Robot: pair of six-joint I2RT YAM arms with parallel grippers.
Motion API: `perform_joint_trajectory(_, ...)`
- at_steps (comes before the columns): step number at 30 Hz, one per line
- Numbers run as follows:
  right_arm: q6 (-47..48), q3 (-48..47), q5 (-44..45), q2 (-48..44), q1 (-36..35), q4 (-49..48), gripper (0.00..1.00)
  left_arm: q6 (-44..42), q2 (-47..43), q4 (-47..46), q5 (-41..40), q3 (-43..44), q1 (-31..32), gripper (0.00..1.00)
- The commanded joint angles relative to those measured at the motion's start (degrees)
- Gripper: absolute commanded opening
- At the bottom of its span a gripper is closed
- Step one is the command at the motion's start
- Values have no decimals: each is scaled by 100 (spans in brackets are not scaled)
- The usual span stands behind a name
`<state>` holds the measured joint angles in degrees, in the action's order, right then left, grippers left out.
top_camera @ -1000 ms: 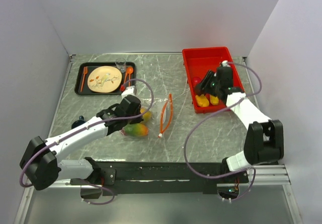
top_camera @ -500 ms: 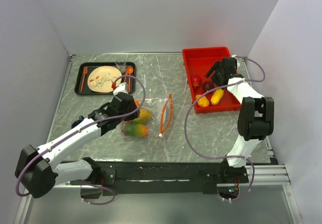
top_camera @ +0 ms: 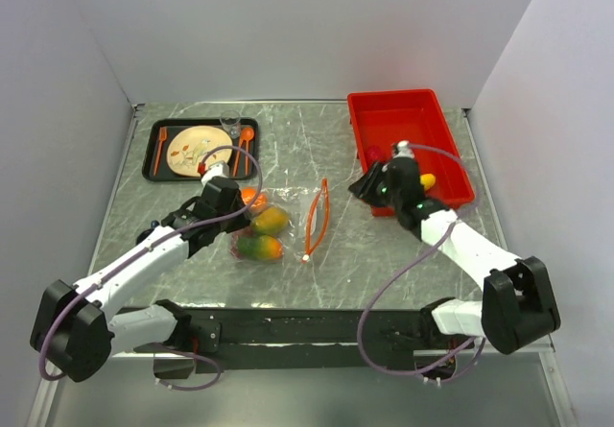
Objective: Open the zip-top bag and remove the fake food
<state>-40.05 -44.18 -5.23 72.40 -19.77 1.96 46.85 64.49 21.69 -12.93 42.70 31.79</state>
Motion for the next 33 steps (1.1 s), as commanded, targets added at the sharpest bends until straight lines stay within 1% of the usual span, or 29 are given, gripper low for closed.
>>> perform_joint_trajectory(1, -494, 402, -433, 133, -535, -986, 35, 131, 64, -393, 229, -77, -24, 26)
perform_joint_trajectory(5, -757, 296, -619, 695, -1080, -1381, 33, 219, 266, -666, 256, -130, -33, 24)
perform_joint_trajectory(10, -890, 24, -645, 1355, -1468, -1611, 32, 272, 591, -1096, 247, -227, -33, 20)
perform_joint_trajectory(14, -1065, -213, -724, 1838, -1688, -1821, 33, 263, 819, -1229, 308, -192, -33, 18)
perform_joint_trajectory(17, -1285, -301, -821, 2190, -1820, -2093, 45, 228, 933, -1281, 317, -235, -33, 18)
perform_joint_trajectory(18, -1338, -336, -900, 2365, -1829, -2164, 51, 219, 951, -1290, 309, -262, -33, 18)
perform_joint_trajectory(21, -1540, -441, -988, 2681, -1908, -2428, 57, 237, 1030, -1361, 326, -350, -33, 18)
perform_joint_trajectory(23, -1628, -529, -997, 2823, -1960, -2463, 59, 237, 1109, -1378, 361, -385, -33, 18)
perform_joint_trajectory(27, -1716, -635, -848, 2999, -2066, -2472, 67, 211, 1197, -1475, 440, -447, -33, 17)
perform_joint_trajectory(33, -1840, -477, -654, 2929, -2136, -2648, 71, 193, 1356, -1615, 589, -534, -33, 16)
